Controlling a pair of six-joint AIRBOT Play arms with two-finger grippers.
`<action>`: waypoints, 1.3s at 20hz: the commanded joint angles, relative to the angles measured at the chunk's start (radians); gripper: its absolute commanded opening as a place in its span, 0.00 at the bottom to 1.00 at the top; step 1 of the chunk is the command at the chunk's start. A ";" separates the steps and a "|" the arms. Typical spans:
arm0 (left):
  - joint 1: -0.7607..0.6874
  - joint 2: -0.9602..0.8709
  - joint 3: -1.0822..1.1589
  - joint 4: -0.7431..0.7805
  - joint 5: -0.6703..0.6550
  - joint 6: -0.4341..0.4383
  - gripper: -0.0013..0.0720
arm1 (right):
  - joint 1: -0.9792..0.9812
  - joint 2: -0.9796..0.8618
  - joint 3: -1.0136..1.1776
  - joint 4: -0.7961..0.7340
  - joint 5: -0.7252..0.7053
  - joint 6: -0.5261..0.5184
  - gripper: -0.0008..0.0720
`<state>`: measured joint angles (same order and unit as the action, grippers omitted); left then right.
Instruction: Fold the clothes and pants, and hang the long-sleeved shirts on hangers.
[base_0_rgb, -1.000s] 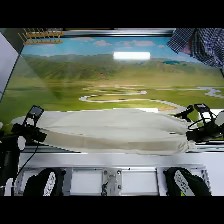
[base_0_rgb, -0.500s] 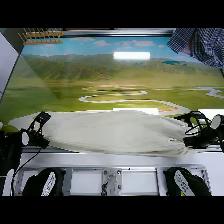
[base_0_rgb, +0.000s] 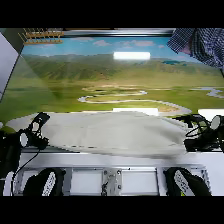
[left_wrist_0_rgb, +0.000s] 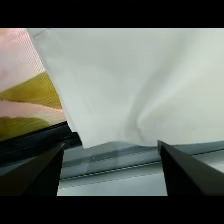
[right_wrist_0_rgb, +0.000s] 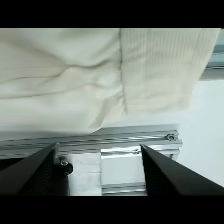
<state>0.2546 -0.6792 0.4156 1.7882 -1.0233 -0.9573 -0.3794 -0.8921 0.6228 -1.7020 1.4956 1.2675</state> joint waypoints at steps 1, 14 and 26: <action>0.000 -0.029 0.085 -0.002 -0.041 -0.080 0.87 | 0.000 0.020 0.013 -0.007 0.023 0.037 0.83; -0.002 -0.137 0.407 -0.662 -0.057 -0.257 0.02 | -0.352 -0.178 0.261 0.250 -0.138 -0.039 0.99; -0.476 -0.403 0.407 -0.819 0.091 -0.255 0.03 | -0.539 -0.598 0.275 0.523 -0.225 -0.330 0.99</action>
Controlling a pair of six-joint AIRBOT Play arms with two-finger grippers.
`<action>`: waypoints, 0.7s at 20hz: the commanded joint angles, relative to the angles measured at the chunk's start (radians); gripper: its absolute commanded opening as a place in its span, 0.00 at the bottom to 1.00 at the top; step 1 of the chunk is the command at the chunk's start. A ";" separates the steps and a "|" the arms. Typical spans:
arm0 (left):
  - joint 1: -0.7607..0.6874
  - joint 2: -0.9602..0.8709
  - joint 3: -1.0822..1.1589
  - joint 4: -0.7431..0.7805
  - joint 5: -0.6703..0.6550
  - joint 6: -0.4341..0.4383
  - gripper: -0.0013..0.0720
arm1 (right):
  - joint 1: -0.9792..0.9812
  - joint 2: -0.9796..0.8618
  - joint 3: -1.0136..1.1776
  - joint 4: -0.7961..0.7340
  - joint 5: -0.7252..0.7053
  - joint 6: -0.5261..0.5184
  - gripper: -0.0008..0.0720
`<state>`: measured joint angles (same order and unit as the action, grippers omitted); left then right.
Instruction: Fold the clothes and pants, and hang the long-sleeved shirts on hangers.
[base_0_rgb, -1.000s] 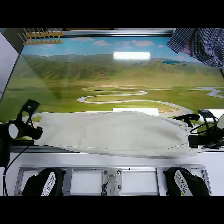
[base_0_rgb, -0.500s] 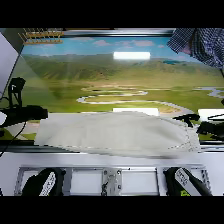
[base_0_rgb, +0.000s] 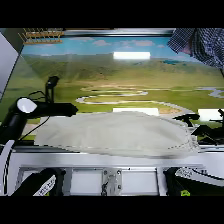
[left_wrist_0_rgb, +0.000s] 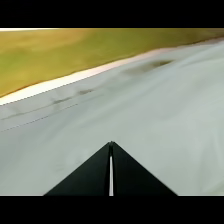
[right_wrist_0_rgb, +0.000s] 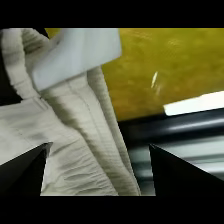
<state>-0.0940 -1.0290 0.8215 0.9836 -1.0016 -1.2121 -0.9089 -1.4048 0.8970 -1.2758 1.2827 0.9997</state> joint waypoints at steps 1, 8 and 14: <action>-0.160 -0.069 0.001 -0.015 0.076 -0.001 0.03 | -0.008 -0.108 0.001 0.102 -0.011 -0.062 0.99; -0.217 -0.097 0.001 -0.016 0.089 -0.012 0.03 | 0.054 -0.134 0.052 0.156 -0.039 -0.088 0.10; -0.215 -0.097 0.001 -0.018 0.089 -0.016 0.03 | 0.153 -0.133 0.226 0.196 -0.036 -0.034 0.05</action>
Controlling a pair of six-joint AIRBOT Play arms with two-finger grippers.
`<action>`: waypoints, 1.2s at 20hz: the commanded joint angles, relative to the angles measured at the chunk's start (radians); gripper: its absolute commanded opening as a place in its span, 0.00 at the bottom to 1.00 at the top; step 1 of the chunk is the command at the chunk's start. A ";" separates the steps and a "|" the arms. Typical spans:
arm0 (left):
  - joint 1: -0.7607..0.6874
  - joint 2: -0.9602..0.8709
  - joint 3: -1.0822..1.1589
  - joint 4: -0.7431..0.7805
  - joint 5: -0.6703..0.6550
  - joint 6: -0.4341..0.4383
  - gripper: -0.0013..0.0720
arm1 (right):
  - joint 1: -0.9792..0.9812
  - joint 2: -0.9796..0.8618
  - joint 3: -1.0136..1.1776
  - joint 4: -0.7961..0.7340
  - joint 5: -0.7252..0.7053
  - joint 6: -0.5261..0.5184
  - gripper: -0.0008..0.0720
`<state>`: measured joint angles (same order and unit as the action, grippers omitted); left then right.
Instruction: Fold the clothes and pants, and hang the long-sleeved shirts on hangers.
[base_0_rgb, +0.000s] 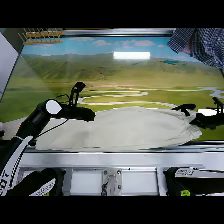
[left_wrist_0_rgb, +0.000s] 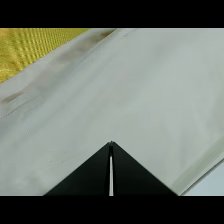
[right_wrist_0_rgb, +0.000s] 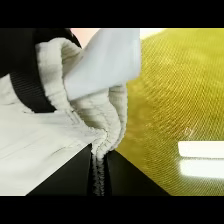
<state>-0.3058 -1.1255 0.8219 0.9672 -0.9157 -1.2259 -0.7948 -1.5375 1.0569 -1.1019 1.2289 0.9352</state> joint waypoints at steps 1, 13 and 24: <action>-0.004 -0.001 0.001 -0.002 0.003 -0.002 0.03 | 0.042 0.000 0.073 0.022 0.030 0.030 0.07; -0.005 -0.001 0.001 -0.002 0.000 -0.006 0.03 | -0.097 -0.223 0.258 -0.027 0.253 -0.038 0.97; -0.076 -0.002 0.001 0.002 0.043 -0.005 0.03 | -0.055 -0.383 0.280 0.112 0.401 -0.048 0.84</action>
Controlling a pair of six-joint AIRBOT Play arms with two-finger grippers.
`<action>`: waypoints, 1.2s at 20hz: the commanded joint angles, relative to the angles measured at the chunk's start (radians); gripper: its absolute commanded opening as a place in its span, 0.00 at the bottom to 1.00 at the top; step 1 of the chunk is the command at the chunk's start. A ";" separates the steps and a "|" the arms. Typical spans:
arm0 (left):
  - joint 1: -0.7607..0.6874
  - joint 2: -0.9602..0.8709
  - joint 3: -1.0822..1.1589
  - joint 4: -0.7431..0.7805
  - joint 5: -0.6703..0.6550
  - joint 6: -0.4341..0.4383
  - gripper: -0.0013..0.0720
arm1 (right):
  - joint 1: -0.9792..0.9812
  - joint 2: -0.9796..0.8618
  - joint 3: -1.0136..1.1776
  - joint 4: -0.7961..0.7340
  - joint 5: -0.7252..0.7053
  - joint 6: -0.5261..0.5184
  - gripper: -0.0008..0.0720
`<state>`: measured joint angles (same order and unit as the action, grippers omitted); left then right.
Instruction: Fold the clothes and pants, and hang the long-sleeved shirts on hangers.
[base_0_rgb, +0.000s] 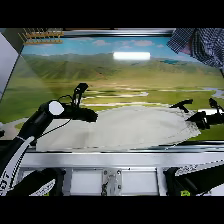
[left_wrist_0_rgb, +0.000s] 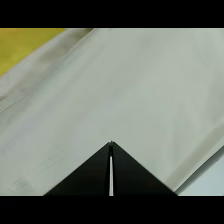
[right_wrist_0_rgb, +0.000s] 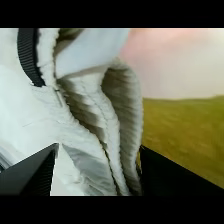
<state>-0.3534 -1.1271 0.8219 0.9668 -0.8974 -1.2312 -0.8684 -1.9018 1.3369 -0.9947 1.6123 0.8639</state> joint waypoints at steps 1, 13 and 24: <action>-0.039 0.000 0.001 0.002 0.037 0.000 0.03 | 0.031 -0.019 0.000 0.005 0.019 0.027 0.80; -0.063 -0.005 0.001 0.000 0.058 0.000 0.03 | 0.078 0.097 -0.010 -0.140 0.074 0.123 0.05; -0.274 -0.237 0.004 -0.116 0.241 -0.014 0.03 | 0.079 0.472 -0.008 -0.225 0.233 0.225 0.05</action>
<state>-0.5812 -1.3159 0.8234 0.8974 -0.7132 -1.2461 -0.7898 -1.5227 1.3281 -1.2118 1.8187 1.0649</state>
